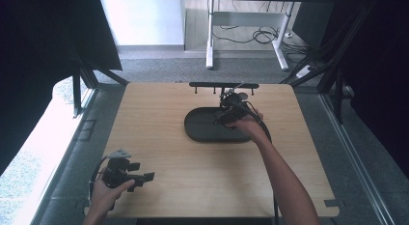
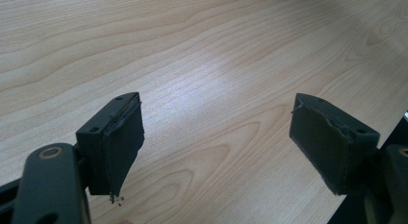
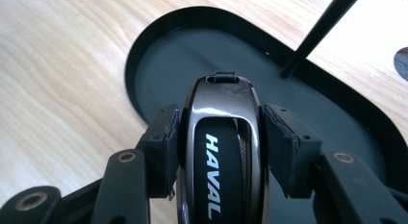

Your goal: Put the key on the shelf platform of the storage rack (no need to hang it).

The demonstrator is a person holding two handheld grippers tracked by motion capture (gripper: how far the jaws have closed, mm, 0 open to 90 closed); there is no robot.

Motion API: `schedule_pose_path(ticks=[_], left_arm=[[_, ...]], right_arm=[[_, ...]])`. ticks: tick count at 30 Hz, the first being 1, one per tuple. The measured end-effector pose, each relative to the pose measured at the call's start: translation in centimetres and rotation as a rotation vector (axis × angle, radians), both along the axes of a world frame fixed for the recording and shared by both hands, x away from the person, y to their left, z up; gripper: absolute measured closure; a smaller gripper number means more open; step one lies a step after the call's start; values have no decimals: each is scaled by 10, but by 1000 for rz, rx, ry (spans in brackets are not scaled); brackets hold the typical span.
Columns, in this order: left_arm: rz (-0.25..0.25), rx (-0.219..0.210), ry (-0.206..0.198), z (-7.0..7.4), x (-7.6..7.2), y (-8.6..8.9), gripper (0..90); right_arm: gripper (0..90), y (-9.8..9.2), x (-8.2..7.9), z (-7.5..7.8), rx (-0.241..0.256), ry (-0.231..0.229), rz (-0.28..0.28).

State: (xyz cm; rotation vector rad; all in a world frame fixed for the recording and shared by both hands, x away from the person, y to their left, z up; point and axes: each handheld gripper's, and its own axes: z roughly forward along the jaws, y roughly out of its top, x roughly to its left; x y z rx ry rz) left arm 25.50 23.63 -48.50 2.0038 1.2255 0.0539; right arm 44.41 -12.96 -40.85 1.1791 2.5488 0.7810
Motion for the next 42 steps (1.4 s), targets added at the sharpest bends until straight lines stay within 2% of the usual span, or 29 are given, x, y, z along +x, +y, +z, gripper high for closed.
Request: schedule_pose_path(ticks=[9, 14, 19, 30, 42], left_arm=[[-3, 2, 2, -1, 0, -1, 198], [-4, 3, 4, -1, 0, -3, 198], [-29, 11, 11, -3, 0, -9, 198], [-22, 8, 11, -3, 0, -7, 198], [-20, 10, 9, -3, 0, -6, 198]], right_arm=[[494, 2, 15, -10, 7, -4, -45], [494, 3, 18, -15, 8, -12, -45], [494, 6, 22, -26, -28, -36, -68], [494, 9, 26, -51, -64, -14, -83], [493, 2, 27, -69, -97, 12, -88]])
